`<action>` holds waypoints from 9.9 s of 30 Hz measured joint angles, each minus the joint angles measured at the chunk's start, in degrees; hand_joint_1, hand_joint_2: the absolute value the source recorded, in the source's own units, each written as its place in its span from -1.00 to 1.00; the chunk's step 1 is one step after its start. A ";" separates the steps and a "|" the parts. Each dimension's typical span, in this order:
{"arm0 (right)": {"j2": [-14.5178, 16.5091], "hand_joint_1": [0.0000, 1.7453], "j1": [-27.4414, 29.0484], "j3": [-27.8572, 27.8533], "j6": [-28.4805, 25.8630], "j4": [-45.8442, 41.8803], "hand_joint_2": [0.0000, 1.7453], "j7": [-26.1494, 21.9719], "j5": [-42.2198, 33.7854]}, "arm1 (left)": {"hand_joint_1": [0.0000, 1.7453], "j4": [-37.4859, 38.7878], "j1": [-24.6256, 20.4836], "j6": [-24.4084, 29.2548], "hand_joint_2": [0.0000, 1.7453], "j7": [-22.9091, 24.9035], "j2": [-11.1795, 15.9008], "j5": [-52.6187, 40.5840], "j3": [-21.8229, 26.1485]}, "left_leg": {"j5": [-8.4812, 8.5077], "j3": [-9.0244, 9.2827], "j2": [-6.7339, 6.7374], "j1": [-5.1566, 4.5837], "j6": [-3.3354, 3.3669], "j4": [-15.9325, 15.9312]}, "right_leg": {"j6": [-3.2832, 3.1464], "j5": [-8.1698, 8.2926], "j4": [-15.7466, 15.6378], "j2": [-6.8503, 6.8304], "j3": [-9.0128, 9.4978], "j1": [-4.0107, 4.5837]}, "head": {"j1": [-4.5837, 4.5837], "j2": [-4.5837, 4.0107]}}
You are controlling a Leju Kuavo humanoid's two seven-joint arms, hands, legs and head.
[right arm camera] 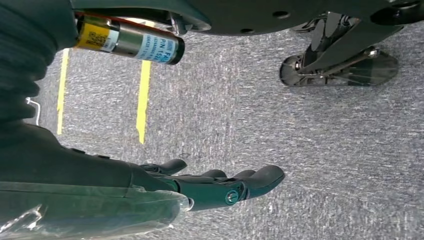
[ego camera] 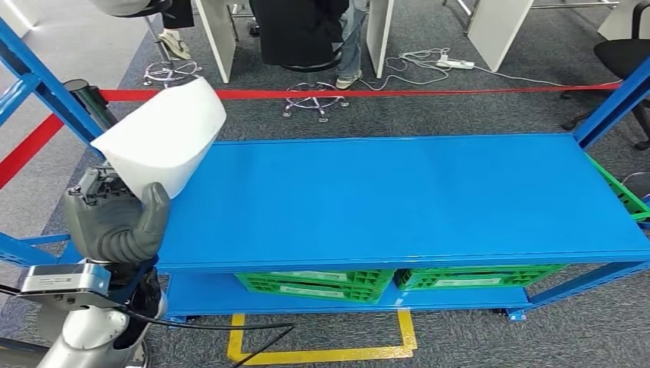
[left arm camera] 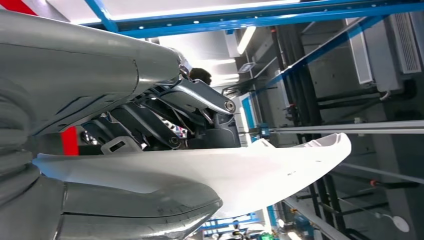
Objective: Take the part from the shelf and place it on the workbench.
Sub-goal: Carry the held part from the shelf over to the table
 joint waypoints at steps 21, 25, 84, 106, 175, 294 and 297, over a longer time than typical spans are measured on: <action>0.05 -1.00 0.10 -0.62 0.94 -1.99 1.00 -3.99 -3.53 | 1.00 0.22 2.21 1.23 1.00 -0.80 0.10 -0.81 0.23 | 0.45 0.90 0.32 0.43 1.71 -1.48 | 1.86 -6.62 14.29 -0.17 -7.28 -0.71 | 0.23 0.00; 0.07 -1.00 0.12 -0.68 0.50 -1.98 1.00 -3.46 -3.27 | 1.00 0.33 2.46 2.27 1.00 -0.56 -0.17 -0.72 0.25 | -0.29 1.33 0.11 0.81 0.65 -1.06 | 2.49 -0.64 5.02 -0.37 -3.12 -1.14 | 0.29 0.00; 0.01 -1.00 0.61 2.57 -1.20 -1.57 1.00 -1.40 -6.27 | 1.00 1.37 2.53 7.15 1.00 0.36 -1.63 -5.82 0.34 | 1.35 0.01 0.57 0.02 1.78 -1.67 | 1.43 -6.91 14.13 -0.48 -4.21 0.01 | 0.37 0.00; 0.08 -1.00 0.45 2.50 -0.97 -1.29 1.00 -3.56 -9.64 | 1.00 1.45 2.76 7.19 1.00 0.42 -1.46 -5.75 0.49 | -3.18 5.78 0.27 0.02 -0.12 -1.97 | -0.18 2.88 -0.85 -0.84 -1.71 0.43 | -0.06 0.00; 0.02 -1.00 0.73 1.36 0.84 -1.04 1.00 -1.47 -14.49 | 1.00 2.29 2.65 7.52 1.00 -0.17 -1.65 -4.22 0.39 | 0.01 2.52 2.47 0.54 1.11 -2.95 | 1.63 -6.38 13.54 -0.20 -6.44 -0.20 | 0.57 0.00; -0.74 -1.00 5.43 15.38 0.53 -0.85 1.00 4.69 -29.53 | 1.00 0.81 4.88 8.38 1.00 -1.40 -0.58 -2.87 6.74 | -0.67 1.17 -0.01 0.55 1.31 -0.41 | 0.35 -3.37 8.88 1.28 -6.48 0.61 | 0.57 0.00; -0.76 -1.00 5.44 15.92 0.43 -0.85 1.00 5.04 -29.64 | 1.00 0.81 5.14 8.39 1.00 -1.51 -0.51 -2.74 7.34 | -0.78 1.12 2.40 0.43 1.37 -0.38 | 0.93 -5.30 15.52 -0.15 -9.50 0.16 | 0.58 0.00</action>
